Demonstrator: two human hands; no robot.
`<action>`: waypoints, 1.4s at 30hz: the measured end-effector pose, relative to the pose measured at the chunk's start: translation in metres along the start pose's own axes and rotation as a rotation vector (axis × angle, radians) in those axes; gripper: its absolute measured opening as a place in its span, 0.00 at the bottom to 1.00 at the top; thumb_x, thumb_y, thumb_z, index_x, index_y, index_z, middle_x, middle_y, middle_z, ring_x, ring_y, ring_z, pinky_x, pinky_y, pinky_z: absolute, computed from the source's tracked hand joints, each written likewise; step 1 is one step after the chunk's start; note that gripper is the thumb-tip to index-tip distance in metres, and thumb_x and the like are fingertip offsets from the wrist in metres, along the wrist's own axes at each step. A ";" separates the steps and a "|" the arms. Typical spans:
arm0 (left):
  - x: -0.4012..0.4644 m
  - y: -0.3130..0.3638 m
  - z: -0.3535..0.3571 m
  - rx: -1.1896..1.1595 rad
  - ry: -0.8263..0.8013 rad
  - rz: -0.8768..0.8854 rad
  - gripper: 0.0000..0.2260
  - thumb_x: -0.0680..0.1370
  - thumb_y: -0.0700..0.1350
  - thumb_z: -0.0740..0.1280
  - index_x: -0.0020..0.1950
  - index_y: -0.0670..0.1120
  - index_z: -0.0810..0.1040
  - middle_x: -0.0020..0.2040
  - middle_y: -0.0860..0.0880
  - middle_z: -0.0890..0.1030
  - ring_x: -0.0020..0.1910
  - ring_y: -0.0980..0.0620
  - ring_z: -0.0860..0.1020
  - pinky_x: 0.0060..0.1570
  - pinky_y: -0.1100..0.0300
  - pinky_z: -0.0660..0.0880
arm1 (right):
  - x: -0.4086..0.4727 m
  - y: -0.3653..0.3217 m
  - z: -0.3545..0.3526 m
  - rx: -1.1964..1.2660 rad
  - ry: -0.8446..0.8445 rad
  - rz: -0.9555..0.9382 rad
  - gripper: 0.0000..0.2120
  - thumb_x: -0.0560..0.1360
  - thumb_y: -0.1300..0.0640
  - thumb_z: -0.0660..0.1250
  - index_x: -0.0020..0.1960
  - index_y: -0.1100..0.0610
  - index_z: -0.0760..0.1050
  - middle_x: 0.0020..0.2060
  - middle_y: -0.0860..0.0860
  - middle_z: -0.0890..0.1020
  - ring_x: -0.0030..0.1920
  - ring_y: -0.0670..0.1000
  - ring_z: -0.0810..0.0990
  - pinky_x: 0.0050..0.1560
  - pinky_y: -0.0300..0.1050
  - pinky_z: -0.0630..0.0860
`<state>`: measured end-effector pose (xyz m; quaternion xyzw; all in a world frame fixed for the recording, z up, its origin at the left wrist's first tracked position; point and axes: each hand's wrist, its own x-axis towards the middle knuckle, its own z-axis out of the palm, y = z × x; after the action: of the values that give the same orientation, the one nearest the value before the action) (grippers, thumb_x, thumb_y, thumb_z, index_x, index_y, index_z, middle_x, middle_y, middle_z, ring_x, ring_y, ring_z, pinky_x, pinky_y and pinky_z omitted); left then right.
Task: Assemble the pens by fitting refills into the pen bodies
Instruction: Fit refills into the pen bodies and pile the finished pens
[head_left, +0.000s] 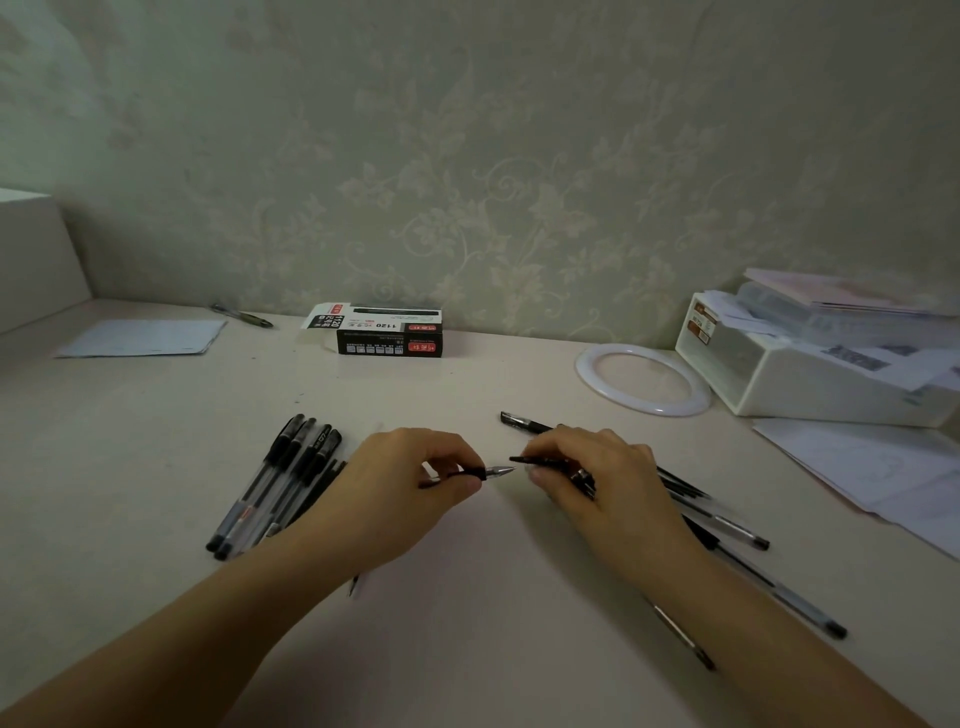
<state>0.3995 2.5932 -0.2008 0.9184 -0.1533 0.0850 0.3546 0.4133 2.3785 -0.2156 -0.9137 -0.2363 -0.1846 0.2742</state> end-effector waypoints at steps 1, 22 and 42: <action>0.000 0.000 0.000 -0.005 -0.005 0.009 0.05 0.76 0.50 0.69 0.46 0.60 0.81 0.39 0.61 0.81 0.37 0.68 0.76 0.36 0.78 0.68 | 0.000 -0.001 0.001 0.017 -0.015 -0.013 0.04 0.78 0.51 0.67 0.52 0.43 0.78 0.44 0.37 0.81 0.47 0.41 0.75 0.55 0.52 0.69; -0.001 0.008 0.003 0.094 -0.038 0.219 0.02 0.77 0.49 0.67 0.46 0.55 0.79 0.39 0.60 0.77 0.42 0.63 0.74 0.40 0.74 0.67 | 0.000 -0.001 -0.001 0.460 -0.102 0.058 0.05 0.71 0.53 0.74 0.45 0.43 0.82 0.41 0.43 0.85 0.41 0.47 0.83 0.45 0.45 0.79; 0.014 -0.024 -0.037 0.328 0.496 -0.148 0.06 0.77 0.48 0.67 0.47 0.48 0.81 0.42 0.50 0.77 0.38 0.50 0.74 0.39 0.58 0.68 | 0.002 0.008 -0.008 -0.088 0.146 0.006 0.08 0.76 0.53 0.70 0.54 0.50 0.77 0.44 0.41 0.77 0.44 0.44 0.73 0.46 0.35 0.68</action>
<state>0.4194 2.6319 -0.1844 0.9233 0.0209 0.3042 0.2336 0.4180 2.3683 -0.2117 -0.9098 -0.2045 -0.2601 0.2507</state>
